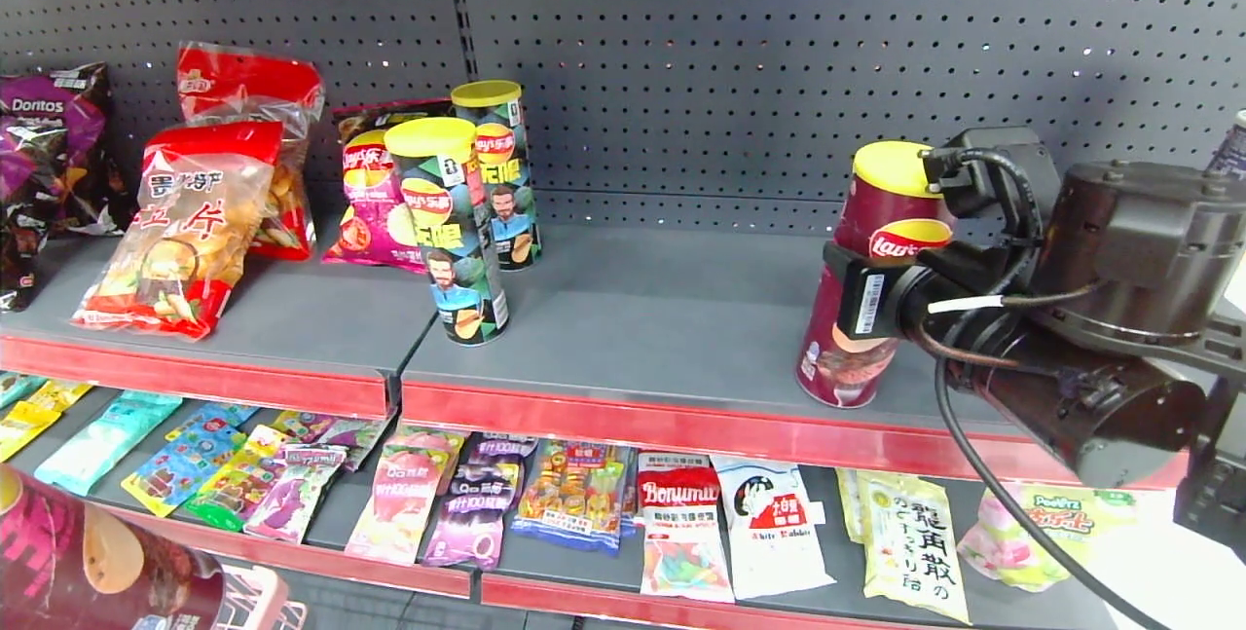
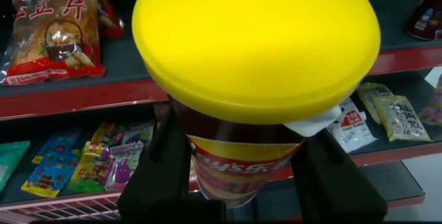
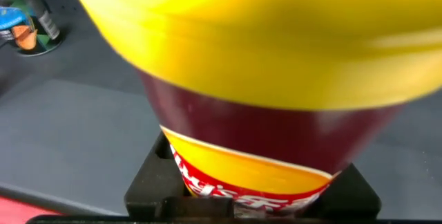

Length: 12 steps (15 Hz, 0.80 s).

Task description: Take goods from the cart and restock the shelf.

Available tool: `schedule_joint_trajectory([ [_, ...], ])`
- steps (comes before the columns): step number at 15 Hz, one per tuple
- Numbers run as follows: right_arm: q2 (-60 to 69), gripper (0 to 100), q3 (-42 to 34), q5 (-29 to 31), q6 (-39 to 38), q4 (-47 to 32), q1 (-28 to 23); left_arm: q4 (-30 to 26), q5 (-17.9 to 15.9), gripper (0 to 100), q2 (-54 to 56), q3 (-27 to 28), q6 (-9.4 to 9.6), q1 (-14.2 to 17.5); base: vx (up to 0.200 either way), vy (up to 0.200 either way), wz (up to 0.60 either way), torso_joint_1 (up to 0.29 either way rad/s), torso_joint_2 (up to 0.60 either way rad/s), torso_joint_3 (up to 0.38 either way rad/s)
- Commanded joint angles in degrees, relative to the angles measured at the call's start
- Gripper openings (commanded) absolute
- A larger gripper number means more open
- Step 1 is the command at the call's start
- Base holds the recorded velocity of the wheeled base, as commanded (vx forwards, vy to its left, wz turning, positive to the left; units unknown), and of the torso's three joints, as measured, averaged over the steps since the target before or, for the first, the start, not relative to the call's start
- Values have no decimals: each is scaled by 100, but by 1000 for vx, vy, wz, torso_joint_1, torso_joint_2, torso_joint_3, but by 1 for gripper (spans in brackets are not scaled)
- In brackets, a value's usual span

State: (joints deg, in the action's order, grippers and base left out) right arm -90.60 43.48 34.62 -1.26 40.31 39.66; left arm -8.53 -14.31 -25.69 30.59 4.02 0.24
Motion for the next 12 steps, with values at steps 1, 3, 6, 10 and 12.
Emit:
schedule_joint_trajectory([
  [1, 60, 0, -59, 1, 3, 3, 42, 1, -1, 0, 2, 0, 2, 2, 0, 0, 0, 0, 0, 0],
  [3, 60, 0, -42, 1, 11, 3, 42, 1, -1, 0, 11, 0, 2, 2, 0, 0, 0, 0, 0, 0],
  [6, 25, 0, -68, 1, 11, -32, 33, 1, -1, 0, 29, -9, 2, 2, 0, 0, 0, 0, 0, 0],
  [10, -10, 0, -68, -17, 3, -24, 7, 1, -1, 0, 46, -9, 2, 2, 0, 0, 0, 0, 0, 0],
  [12, -19, 100, -68, -17, -6, -24, 25, 1, -10, 0, 37, -18, 2, 2, 0, 0, 0, 0, 0, 0],
])
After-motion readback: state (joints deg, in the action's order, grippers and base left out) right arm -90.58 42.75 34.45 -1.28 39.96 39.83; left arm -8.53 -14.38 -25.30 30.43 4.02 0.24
